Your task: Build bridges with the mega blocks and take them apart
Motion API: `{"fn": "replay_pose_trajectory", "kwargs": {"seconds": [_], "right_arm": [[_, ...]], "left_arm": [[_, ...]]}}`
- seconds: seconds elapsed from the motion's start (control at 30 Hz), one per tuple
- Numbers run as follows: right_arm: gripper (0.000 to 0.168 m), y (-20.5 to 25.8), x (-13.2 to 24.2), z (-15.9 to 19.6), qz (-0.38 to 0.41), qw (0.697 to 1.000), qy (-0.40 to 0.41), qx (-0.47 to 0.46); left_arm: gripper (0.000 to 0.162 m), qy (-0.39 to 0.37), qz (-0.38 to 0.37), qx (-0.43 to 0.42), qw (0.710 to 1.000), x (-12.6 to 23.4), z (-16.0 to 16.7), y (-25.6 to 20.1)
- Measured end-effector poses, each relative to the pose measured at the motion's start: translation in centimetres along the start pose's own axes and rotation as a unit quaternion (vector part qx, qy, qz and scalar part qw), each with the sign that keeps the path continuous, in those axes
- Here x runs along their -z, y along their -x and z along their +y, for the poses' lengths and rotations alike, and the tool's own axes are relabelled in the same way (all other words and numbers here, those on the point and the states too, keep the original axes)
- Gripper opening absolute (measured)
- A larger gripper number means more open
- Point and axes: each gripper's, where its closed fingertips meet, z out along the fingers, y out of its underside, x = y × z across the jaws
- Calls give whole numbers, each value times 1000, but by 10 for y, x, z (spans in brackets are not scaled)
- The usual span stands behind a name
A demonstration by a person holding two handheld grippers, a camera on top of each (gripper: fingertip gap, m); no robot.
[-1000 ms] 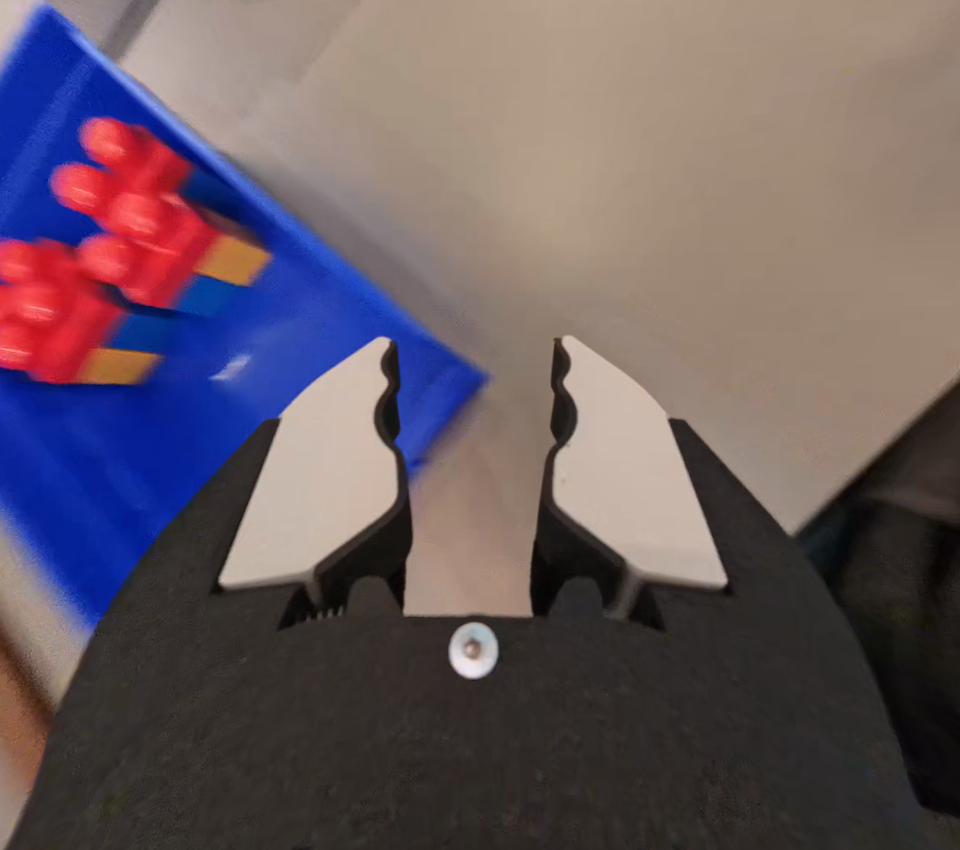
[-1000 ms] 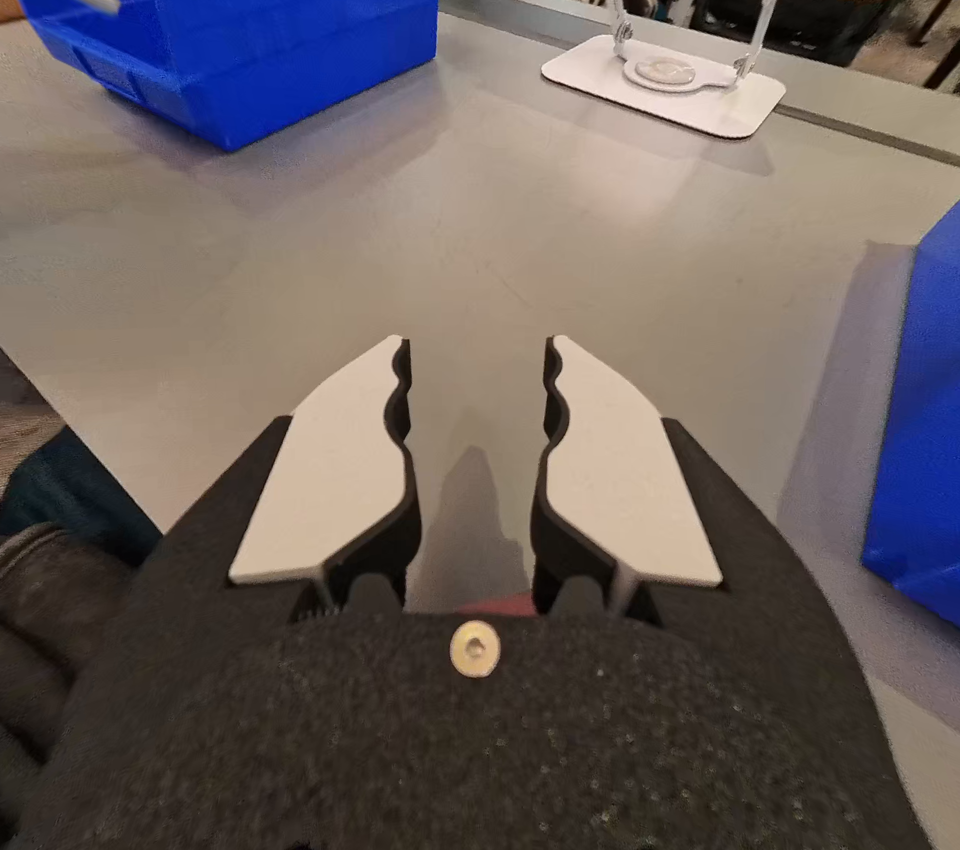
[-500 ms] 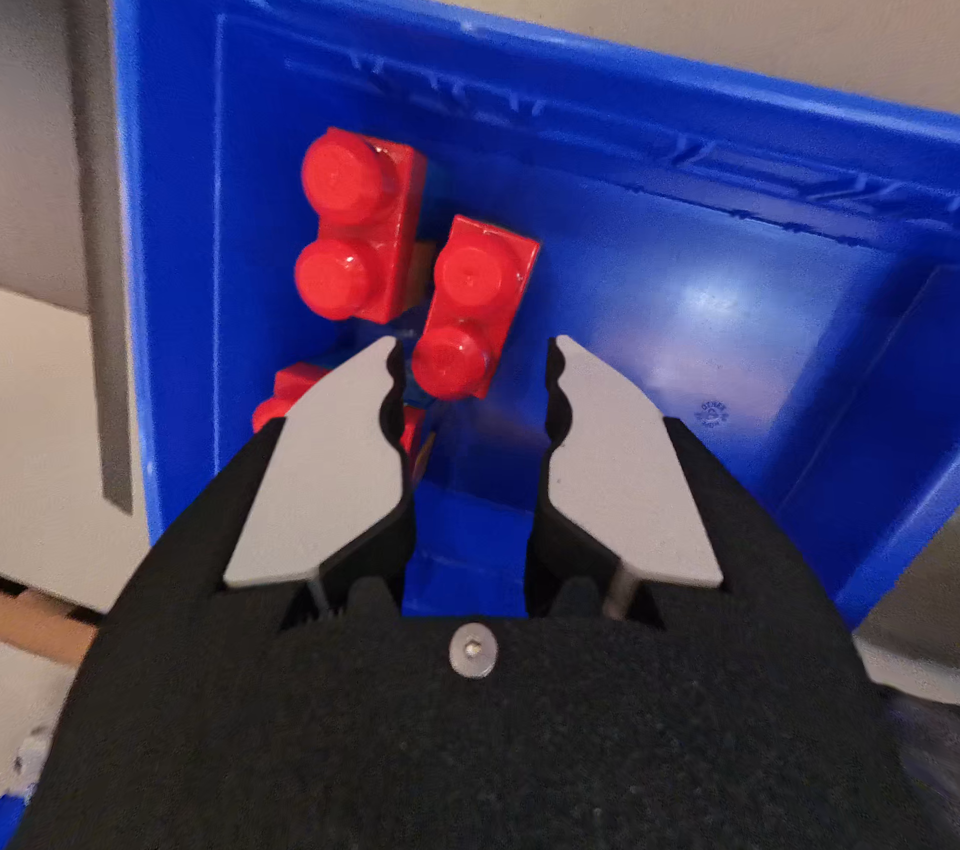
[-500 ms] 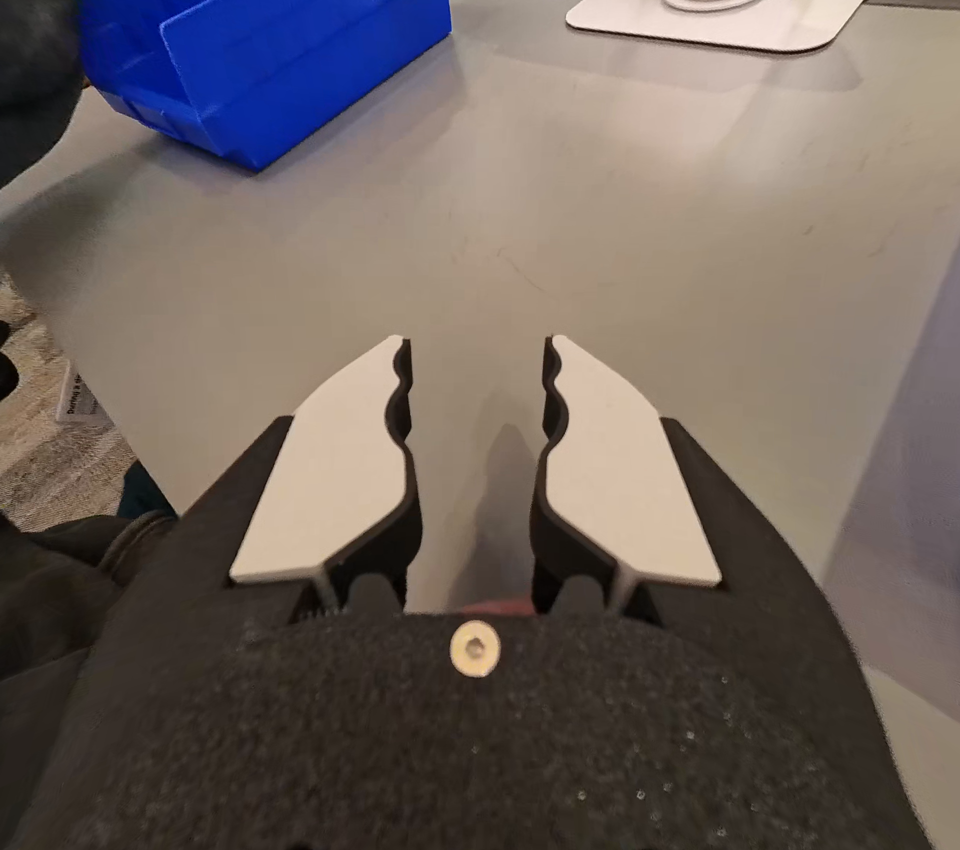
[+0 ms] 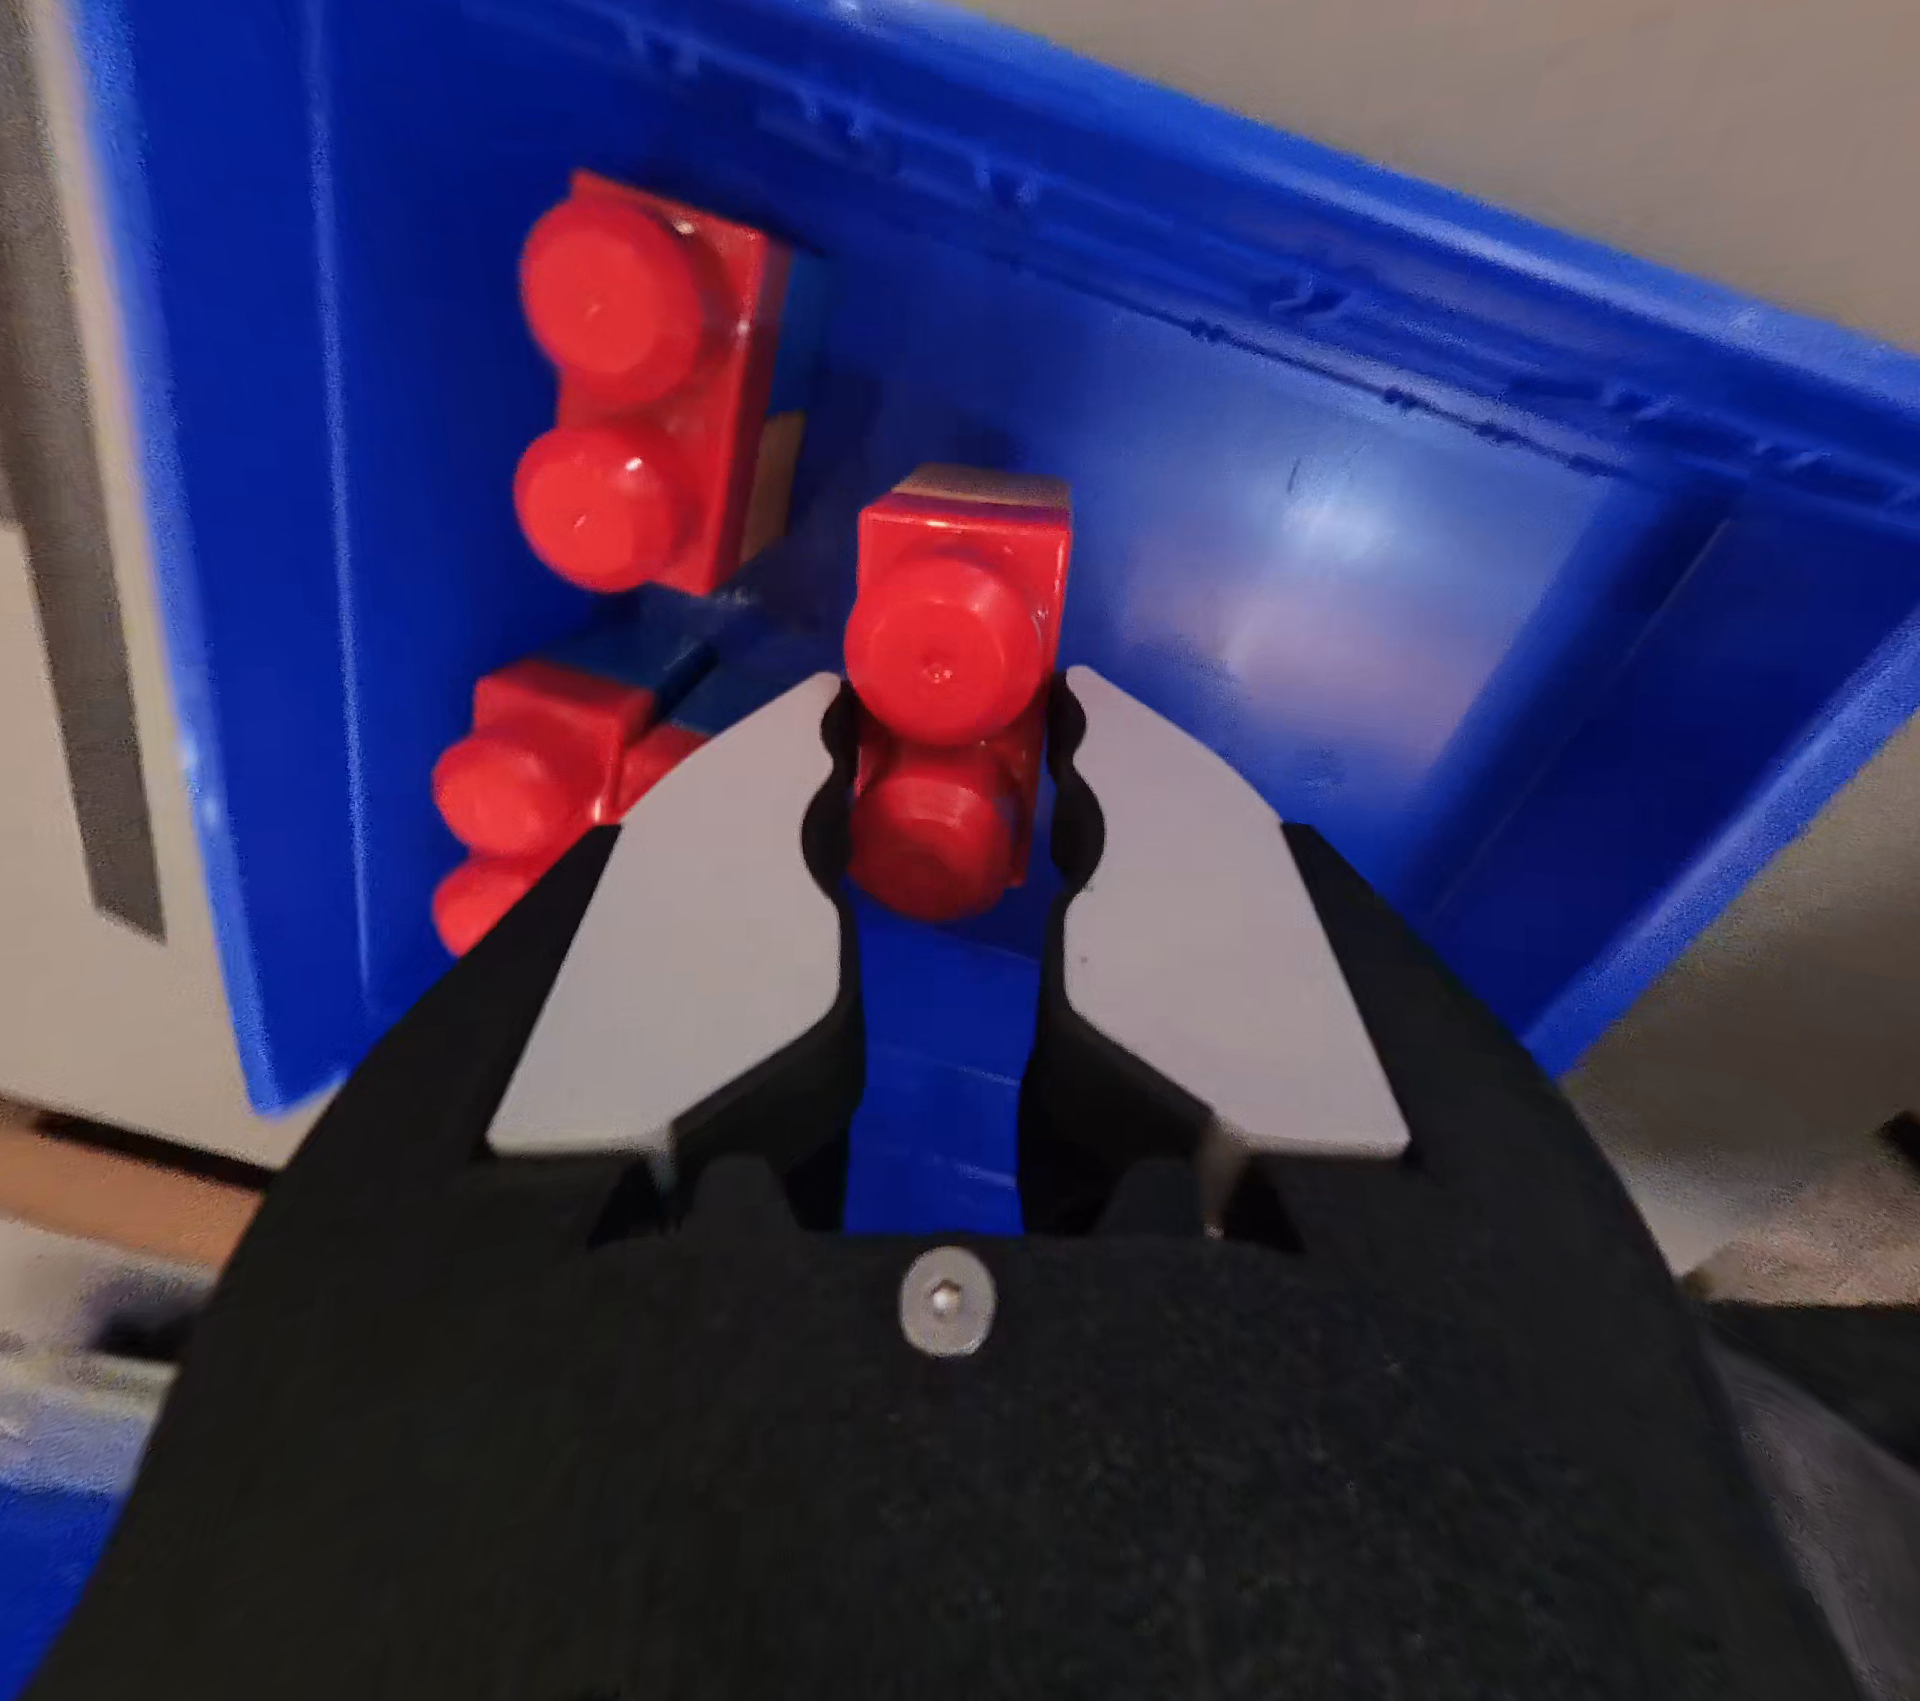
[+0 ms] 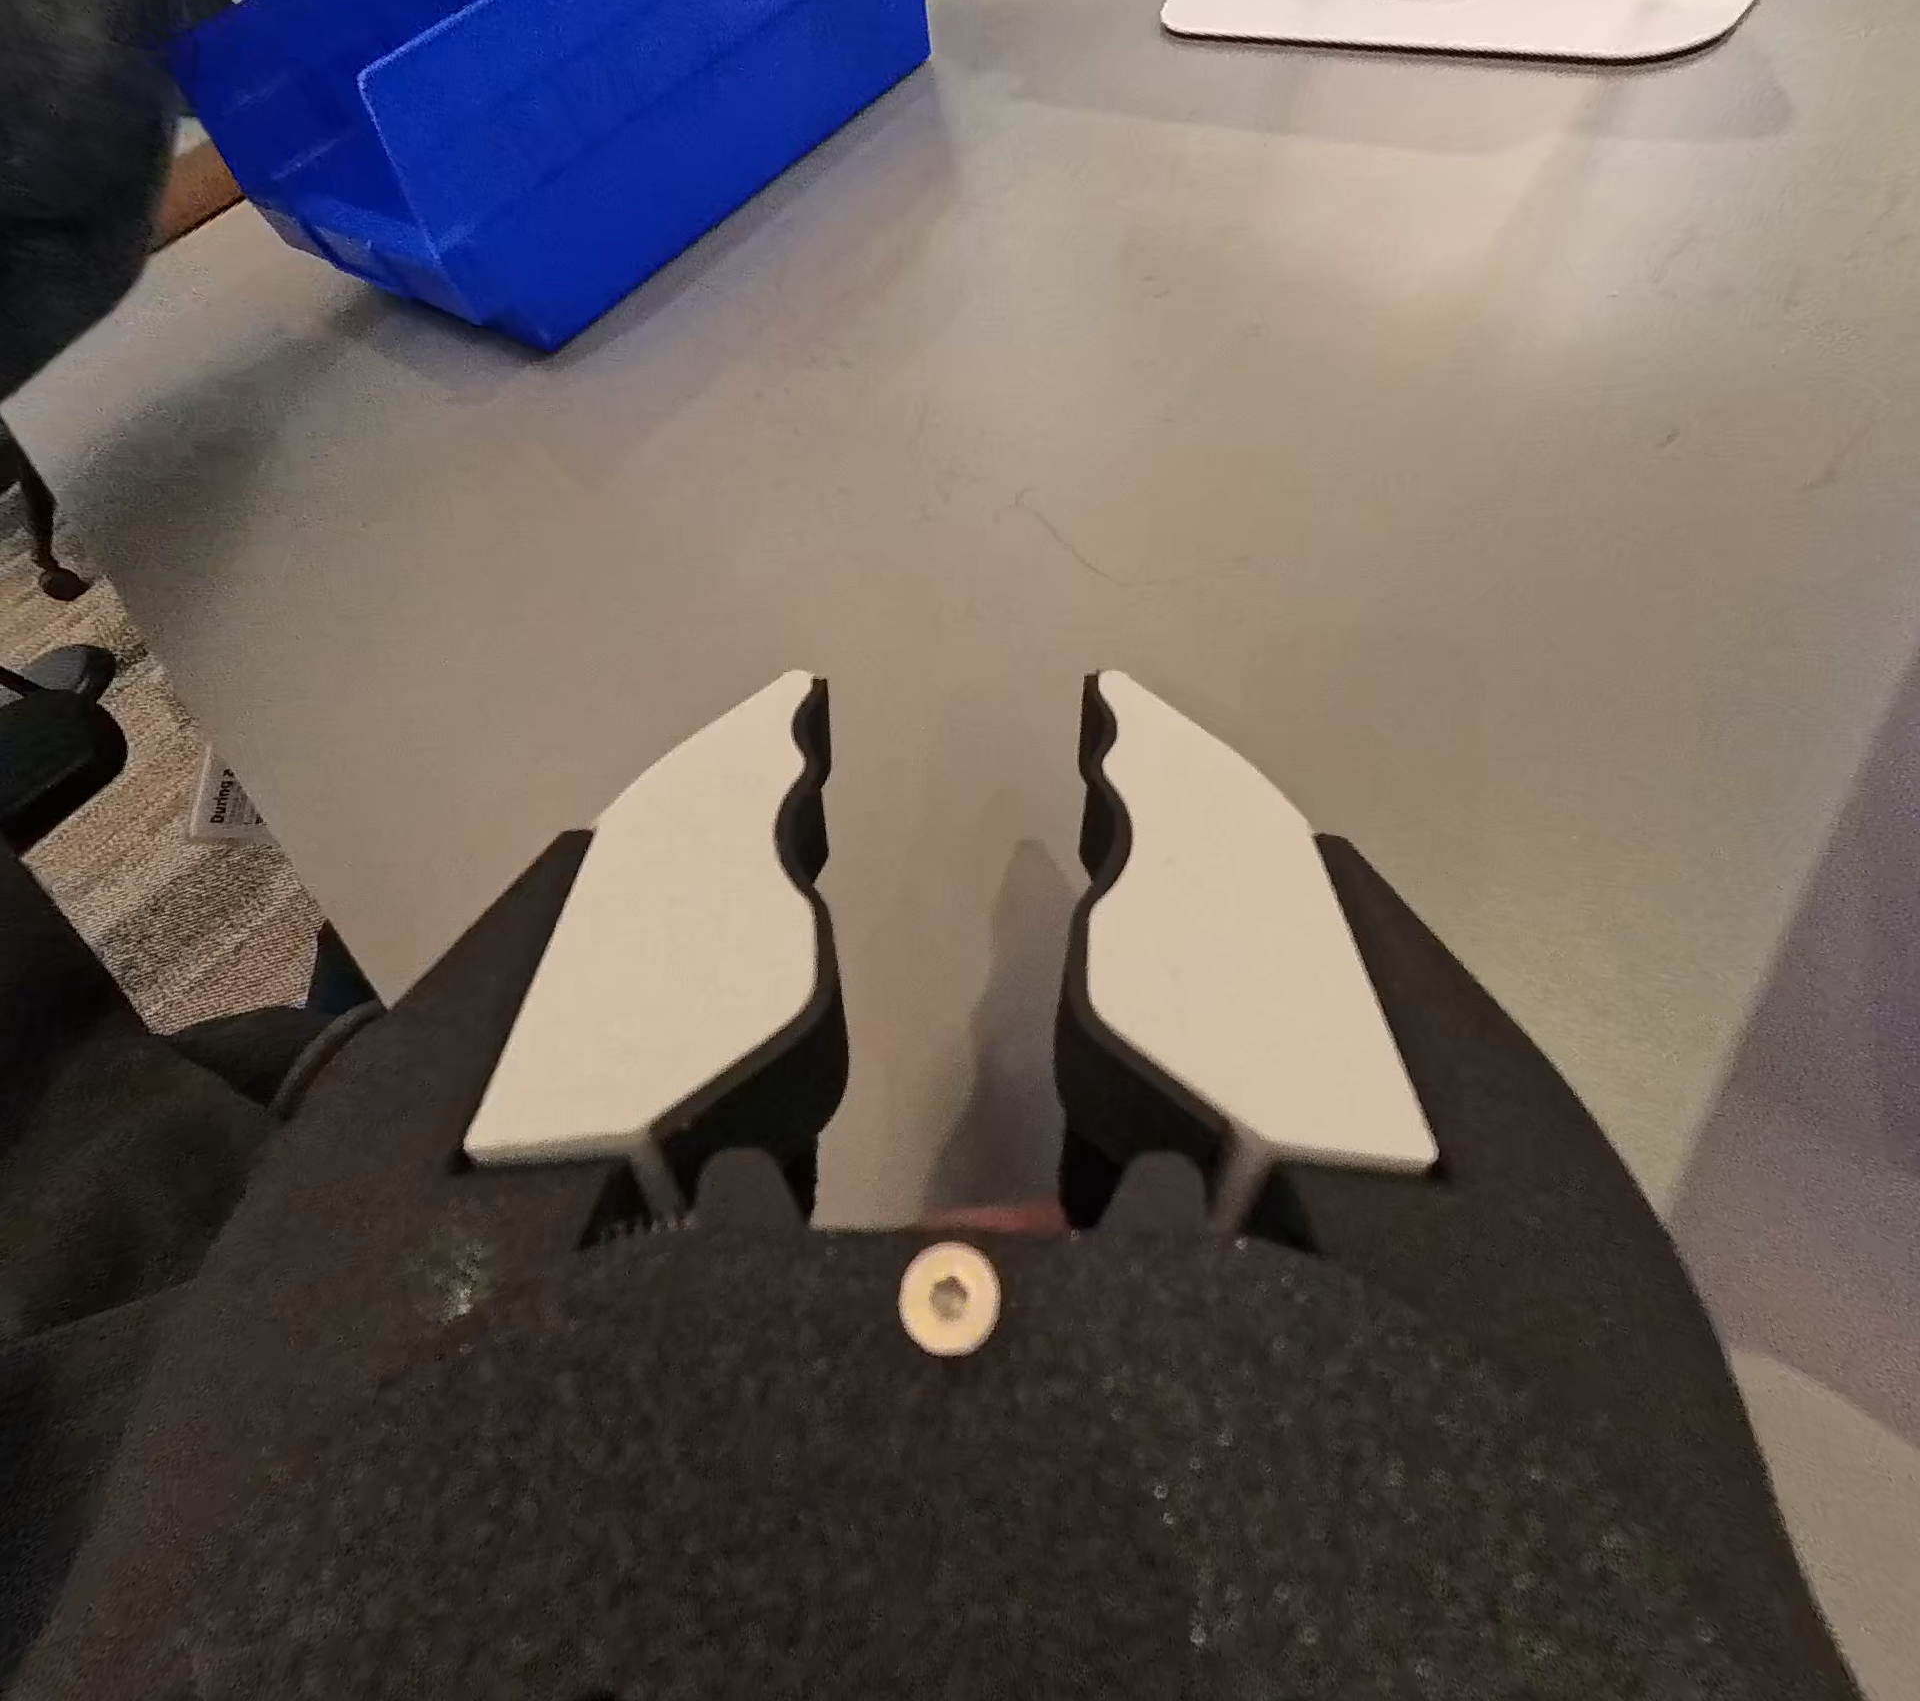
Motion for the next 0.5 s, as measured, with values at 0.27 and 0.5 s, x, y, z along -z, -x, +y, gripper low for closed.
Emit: {"fn": "replay_pose_trajectory", "kwargs": {"seconds": [0.27,0.5], "right_arm": [[68,15,-9,-26,-11,996,-52,76],[91,44,-41,-74,29,972,-44,230]], "left_arm": [[35,-188,48,220,956,100,-86,-82],[34,-198,154,185,950,90,-179,-207]]}}
